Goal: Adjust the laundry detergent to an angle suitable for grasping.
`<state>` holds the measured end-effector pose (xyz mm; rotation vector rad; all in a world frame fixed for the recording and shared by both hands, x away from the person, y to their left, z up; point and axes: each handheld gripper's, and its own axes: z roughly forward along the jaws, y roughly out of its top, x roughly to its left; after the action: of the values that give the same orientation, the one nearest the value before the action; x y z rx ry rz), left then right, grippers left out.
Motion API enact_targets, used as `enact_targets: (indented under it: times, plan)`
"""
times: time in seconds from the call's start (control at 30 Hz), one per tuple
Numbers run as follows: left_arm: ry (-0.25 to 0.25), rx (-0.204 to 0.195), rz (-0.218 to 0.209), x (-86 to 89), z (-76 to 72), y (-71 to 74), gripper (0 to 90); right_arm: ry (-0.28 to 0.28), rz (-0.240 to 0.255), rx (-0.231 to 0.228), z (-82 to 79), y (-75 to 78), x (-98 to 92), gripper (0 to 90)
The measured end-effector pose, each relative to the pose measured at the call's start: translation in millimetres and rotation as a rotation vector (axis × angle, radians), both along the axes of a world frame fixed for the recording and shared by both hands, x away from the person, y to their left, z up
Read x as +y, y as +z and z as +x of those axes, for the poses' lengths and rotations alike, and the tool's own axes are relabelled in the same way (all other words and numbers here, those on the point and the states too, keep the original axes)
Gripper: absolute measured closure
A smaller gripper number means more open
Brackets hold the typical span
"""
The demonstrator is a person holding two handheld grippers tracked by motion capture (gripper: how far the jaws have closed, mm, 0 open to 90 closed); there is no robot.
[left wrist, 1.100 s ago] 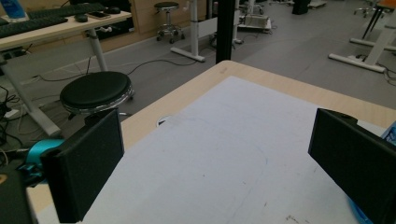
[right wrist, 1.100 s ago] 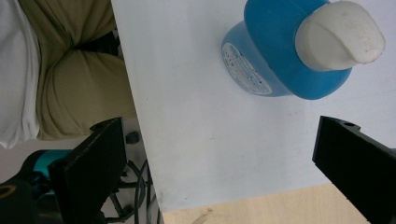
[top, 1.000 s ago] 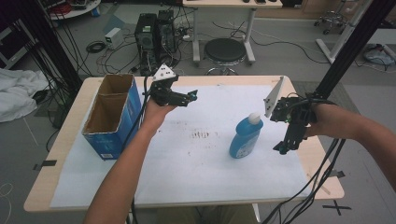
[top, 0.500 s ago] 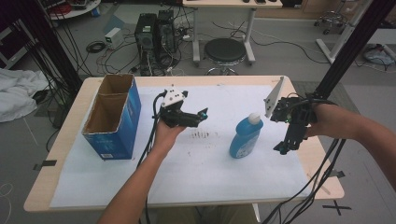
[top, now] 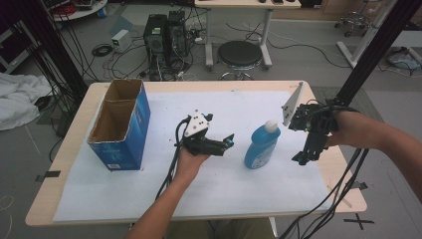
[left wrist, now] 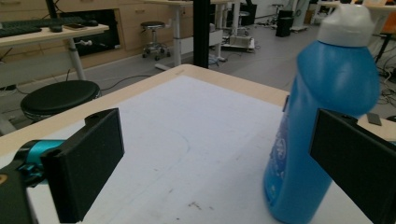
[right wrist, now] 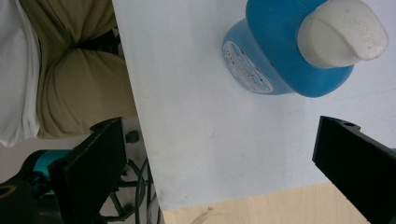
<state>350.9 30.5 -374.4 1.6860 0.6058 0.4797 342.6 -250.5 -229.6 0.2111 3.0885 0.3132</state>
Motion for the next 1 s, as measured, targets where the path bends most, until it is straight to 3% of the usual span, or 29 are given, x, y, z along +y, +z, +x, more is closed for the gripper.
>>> enact_targets:
  times: [0.23, 0.33, 0.73, 1.0]
  plan:
    - [-0.071, 0.041, -0.022, -24.2, -7.3, -13.2, 3.4, 0.002, 0.0, 0.002, -0.3, 0.0, 1.0, 2.3]
    - [-0.095, 0.041, -0.005, -34.2, -10.2, -17.2, 3.4, 0.002, 0.002, 0.001, -0.2, 0.0, 0.6, 2.3]
    - [-0.112, 0.06, -0.033, -52.9, -13.8, -24.3, 3.4, 0.006, 0.007, -0.002, -0.4, -0.1, 0.7, 2.3]
    - [-0.121, 0.057, -0.019, -70.5, -14.0, -31.4, 3.4, 0.001, 0.003, -0.003, -1.1, 0.9, -0.1, 2.3]
